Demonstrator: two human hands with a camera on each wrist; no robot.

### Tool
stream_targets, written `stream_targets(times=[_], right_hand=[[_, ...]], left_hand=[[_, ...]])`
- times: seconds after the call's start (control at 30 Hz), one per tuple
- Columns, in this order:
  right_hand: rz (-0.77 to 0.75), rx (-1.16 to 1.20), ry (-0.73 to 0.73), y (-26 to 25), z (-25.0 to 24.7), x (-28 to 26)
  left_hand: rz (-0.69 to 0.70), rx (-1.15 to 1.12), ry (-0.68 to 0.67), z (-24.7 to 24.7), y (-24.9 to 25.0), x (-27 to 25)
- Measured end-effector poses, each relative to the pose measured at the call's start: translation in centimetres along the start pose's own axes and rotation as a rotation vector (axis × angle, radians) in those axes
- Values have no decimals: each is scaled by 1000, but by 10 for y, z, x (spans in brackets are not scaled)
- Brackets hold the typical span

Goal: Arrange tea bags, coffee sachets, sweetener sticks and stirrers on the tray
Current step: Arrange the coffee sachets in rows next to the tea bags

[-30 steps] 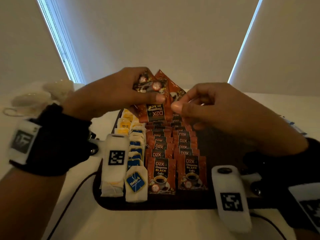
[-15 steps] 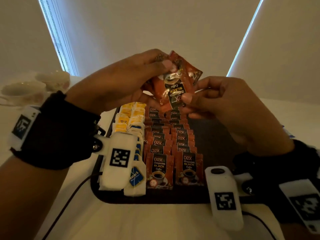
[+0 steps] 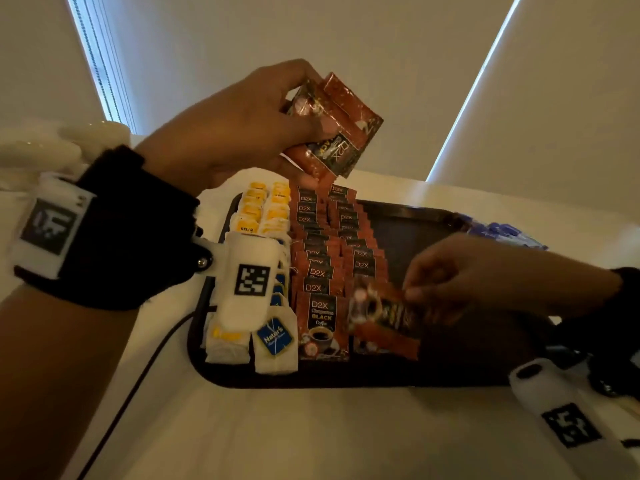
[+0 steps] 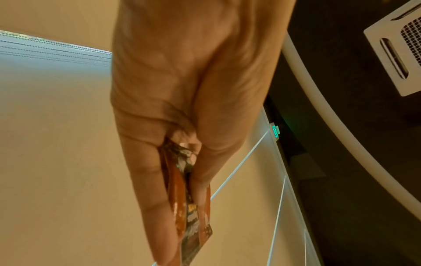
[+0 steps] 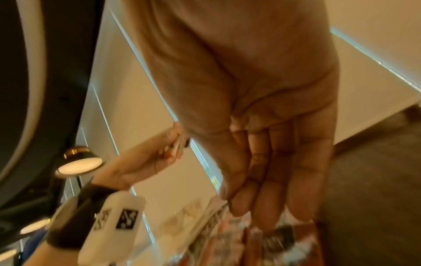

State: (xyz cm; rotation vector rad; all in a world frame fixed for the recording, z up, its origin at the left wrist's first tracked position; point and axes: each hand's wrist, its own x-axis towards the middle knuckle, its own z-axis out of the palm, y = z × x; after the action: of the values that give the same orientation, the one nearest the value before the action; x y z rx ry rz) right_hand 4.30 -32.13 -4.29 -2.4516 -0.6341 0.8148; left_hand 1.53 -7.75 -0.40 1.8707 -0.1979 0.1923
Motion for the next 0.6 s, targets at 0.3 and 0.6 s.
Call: stream_targets(times=[0.3, 0.6], right_hand=[[20, -459, -46, 0, 11, 17], [9, -464, -51, -5, -3, 14]], left_hand=[[61, 89, -17, 3, 5, -4], [53, 129, -16, 4, 6, -3]])
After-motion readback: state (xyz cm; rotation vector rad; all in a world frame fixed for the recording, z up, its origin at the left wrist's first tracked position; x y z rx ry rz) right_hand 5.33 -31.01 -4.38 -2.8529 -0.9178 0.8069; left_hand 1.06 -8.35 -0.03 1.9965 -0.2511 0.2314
